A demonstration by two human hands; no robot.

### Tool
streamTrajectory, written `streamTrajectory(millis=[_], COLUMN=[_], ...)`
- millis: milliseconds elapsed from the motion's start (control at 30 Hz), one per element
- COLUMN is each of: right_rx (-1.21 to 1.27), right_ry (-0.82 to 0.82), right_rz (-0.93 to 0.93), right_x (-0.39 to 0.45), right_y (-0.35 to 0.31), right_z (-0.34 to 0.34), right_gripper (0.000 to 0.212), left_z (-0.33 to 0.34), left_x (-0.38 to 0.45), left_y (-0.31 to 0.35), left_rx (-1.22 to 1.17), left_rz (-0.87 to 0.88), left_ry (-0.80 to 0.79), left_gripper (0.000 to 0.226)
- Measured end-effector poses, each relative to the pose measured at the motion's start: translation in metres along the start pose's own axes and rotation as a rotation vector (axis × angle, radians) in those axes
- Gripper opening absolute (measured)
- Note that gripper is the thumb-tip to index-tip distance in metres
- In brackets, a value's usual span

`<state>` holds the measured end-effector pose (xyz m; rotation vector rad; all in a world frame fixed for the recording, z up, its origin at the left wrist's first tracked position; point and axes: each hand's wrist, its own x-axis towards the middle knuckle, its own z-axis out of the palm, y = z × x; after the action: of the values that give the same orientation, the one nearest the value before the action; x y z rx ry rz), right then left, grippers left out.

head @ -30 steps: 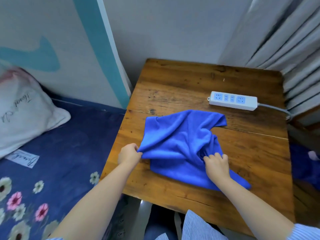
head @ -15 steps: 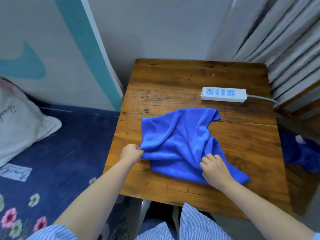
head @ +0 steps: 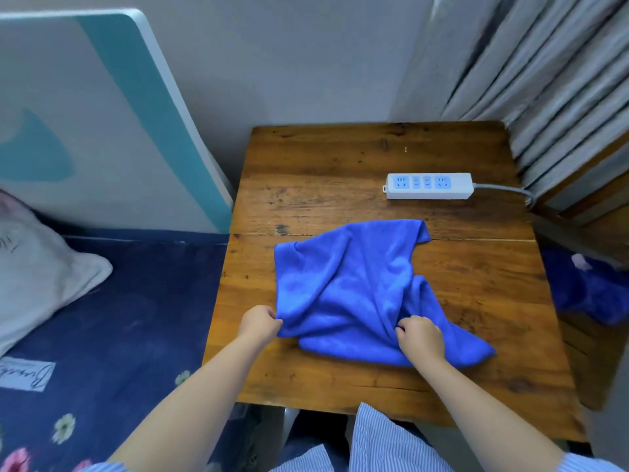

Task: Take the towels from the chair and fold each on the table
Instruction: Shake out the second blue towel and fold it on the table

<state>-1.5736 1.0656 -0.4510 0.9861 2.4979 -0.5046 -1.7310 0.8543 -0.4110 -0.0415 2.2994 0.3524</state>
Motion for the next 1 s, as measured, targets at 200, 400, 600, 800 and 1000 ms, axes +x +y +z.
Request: streamTrajectory(millis=[200, 400, 600, 800, 1000], right_rx=[0.976, 1.126, 0.760, 0.809, 0.765], right_ry=[0.380, 0.222, -0.003, 0.131, 0.153], right_rz=[0.385, 0.460, 0.429, 0.419, 0.432], right_x=[0.021, 0.028, 0.024, 0.026, 0.028], right_y=[0.040, 0.054, 0.044, 0.051, 0.050], right_z=[-0.041, -0.086, -0.075, -0.064, -0.068], right_gripper=[0.016, 0.017, 0.028, 0.036, 0.022], left_z=[-0.031, -0.038, 0.003, 0.050, 0.071], left_x=[0.009, 0.018, 0.011, 0.007, 0.003], left_y=[-0.005, -0.005, 0.006, 0.014, 0.027], left_rx=[-0.125, -0.129, -0.078, -0.240, -0.395], left_rz=[-0.045, -0.097, 0.005, -0.062, -0.150], left_ry=[0.223, 0.169, -0.131, -0.186, -0.158], left_gripper=[0.014, 0.029, 0.033, 0.038, 0.037])
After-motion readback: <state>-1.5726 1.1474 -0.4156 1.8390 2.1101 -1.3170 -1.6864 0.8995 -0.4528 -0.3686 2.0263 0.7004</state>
